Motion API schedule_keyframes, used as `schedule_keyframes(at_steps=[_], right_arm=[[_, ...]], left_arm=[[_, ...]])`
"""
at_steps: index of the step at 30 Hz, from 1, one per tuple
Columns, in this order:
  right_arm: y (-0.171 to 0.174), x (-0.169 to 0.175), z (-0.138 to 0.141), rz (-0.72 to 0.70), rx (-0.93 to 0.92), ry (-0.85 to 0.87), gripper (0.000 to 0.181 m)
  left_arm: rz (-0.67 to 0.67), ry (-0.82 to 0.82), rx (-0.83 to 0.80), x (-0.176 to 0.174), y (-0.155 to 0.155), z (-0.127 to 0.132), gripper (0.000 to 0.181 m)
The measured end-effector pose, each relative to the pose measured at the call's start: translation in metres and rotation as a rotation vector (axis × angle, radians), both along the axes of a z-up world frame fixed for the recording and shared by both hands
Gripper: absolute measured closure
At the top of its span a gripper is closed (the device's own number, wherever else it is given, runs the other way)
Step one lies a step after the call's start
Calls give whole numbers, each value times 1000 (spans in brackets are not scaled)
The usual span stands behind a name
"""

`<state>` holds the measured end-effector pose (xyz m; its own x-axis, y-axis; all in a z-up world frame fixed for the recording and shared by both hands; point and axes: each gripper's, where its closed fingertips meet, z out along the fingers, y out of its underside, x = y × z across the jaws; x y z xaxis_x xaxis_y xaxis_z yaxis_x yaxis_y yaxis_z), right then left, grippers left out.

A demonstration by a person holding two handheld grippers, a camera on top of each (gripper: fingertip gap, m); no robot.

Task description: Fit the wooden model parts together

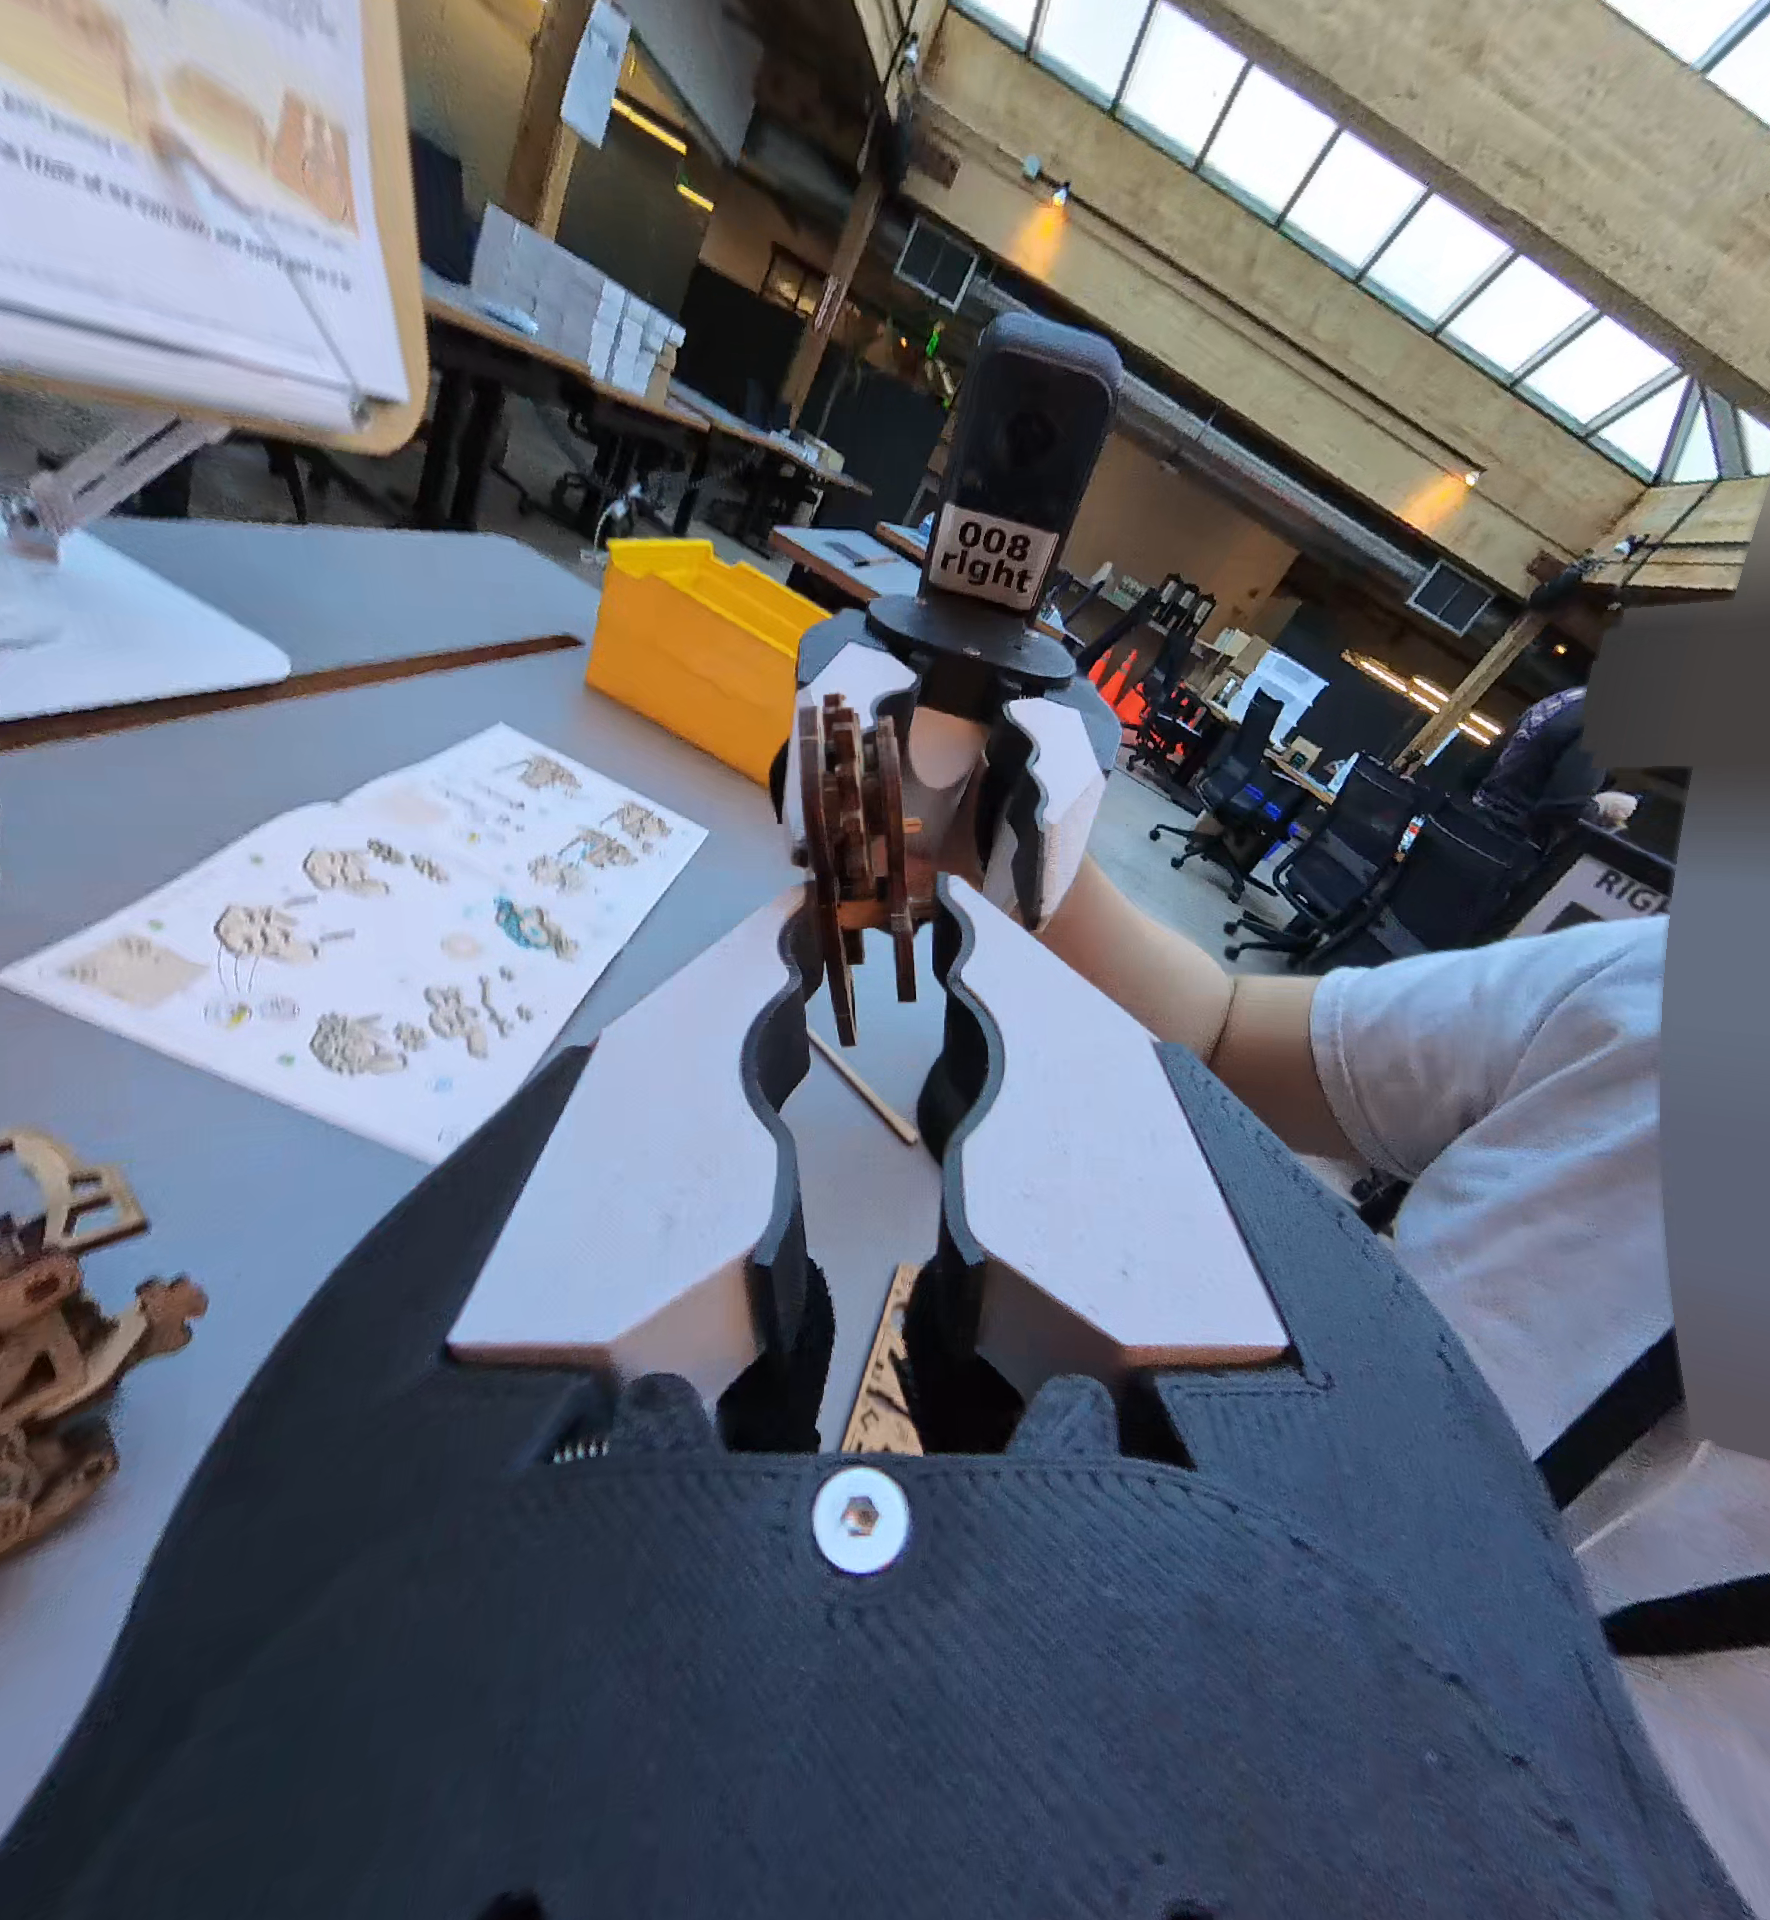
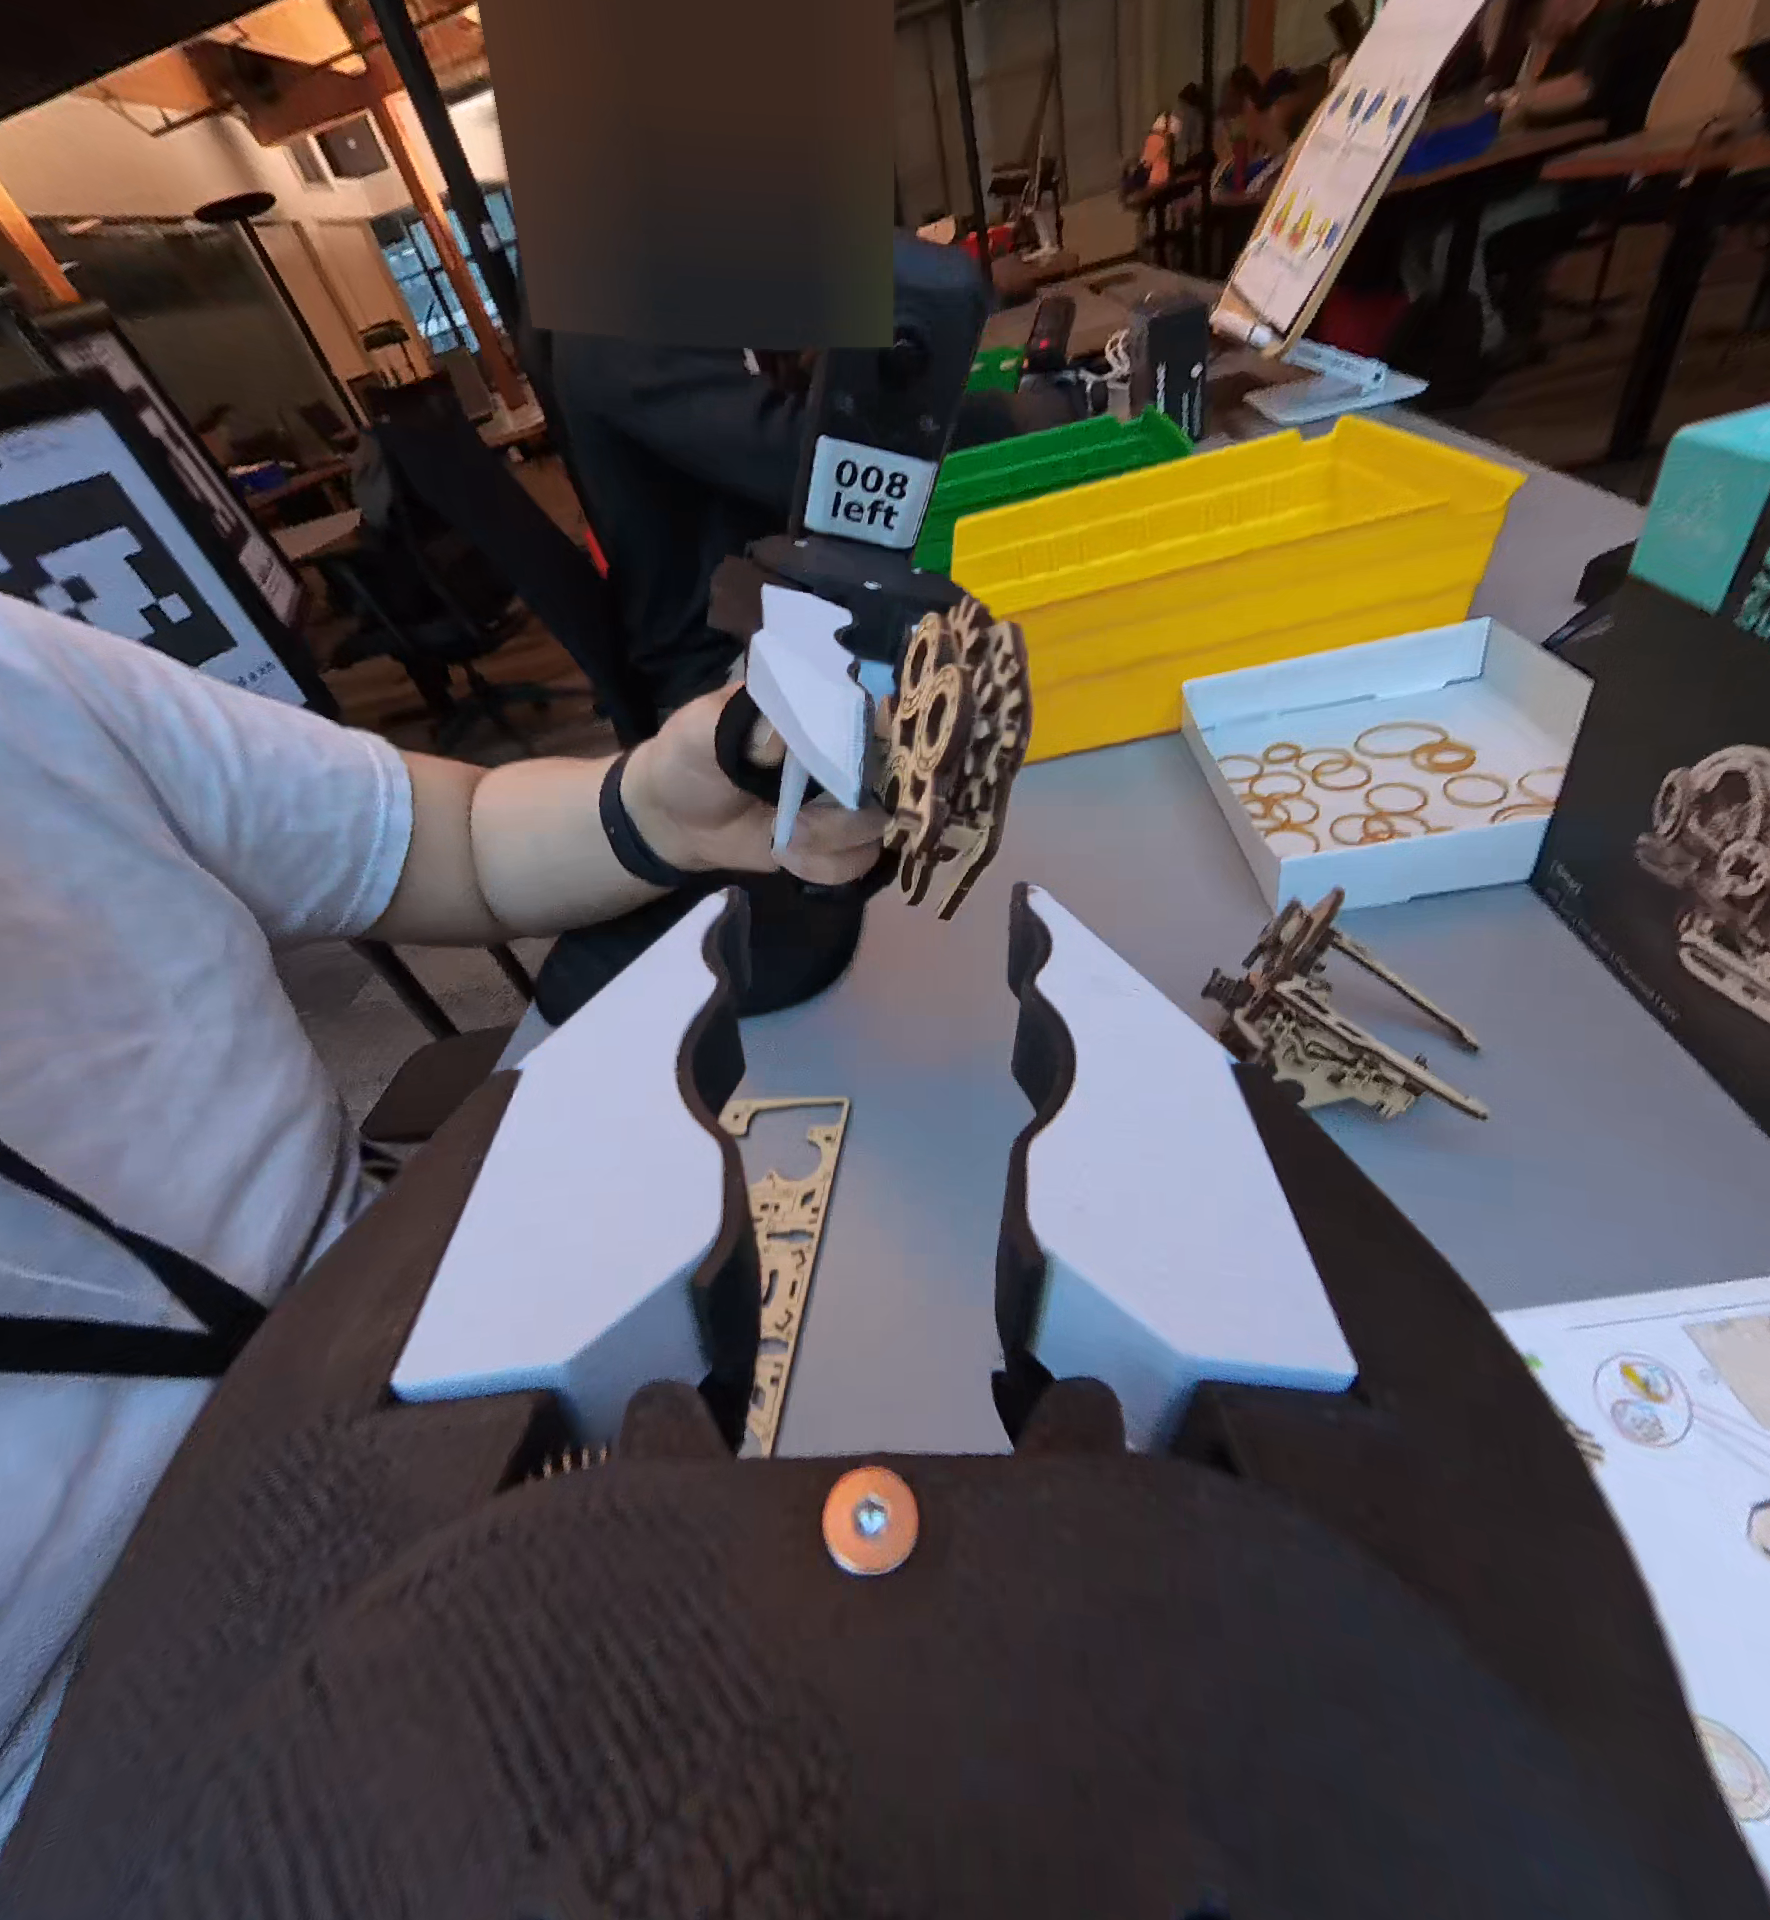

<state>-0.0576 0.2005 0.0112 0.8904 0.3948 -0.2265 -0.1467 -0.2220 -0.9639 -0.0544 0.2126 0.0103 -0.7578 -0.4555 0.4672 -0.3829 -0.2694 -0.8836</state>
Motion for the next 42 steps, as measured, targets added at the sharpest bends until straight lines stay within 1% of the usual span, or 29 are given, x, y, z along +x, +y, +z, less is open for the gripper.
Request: schedule_keyframes(at_steps=[2,3,5,8,10,12,15,19,20,21,26,28,29,31,32,34,37,39,42], right_arm=[[1,4,19,-49,29,-17,135],[1,7,29,-73,61,-21,138],[-5,8,51,-77,147,-5,163],[-19,9,72,-56,237,22,166],[-30,12,81,-70,302,28,161],[-35,19,82,-95,310,58,163],[-36,27,72,-112,291,65,168],[-30,30,56,-58,261,187,169],[-27,33,48,-53,240,196,179],[-24,36,41,-61,223,203,180],[-19,41,19,15,175,327,180],[-20,44,12,24,172,313,179],[-20,46,10,23,173,309,174],[-20,46,7,30,167,316,158],[-20,43,8,48,167,314,158],[-15,43,6,4,169,270,164],[-15,44,13,-28,223,242,169],[-17,42,15,-20,237,225,169],[-18,40,12,-36,224,134,169]], left_arm=[[32,-69,5,1,-7,22,163],[46,-111,-6,2,-11,35,164],[44,-177,-25,0,-23,58,164],[42,-232,0,1,-39,77,164],[66,-260,12,5,-43,82,164],[71,-272,26,9,-48,80,164],[58,-239,13,14,-53,65,164],[14,-167,-19,18,-53,43,164],[15,-150,-14,19,-51,37,163],[13,-144,-7,20,-48,32,163],[-43,-72,17,23,-43,10,163],[-23,-68,13,29,-39,4,163],[-13,-71,-1,31,-38,3,163],[-13,-56,-21,34,-35,0,163],[-9,-58,-28,35,-34,-1,163],[-1,-65,-13,36,-35,-3,163],[0,-86,8,35,-39,-4,163],[5,-114,-5,34,-40,-1,163],[6,-130,19,35,-42,-4,163]])
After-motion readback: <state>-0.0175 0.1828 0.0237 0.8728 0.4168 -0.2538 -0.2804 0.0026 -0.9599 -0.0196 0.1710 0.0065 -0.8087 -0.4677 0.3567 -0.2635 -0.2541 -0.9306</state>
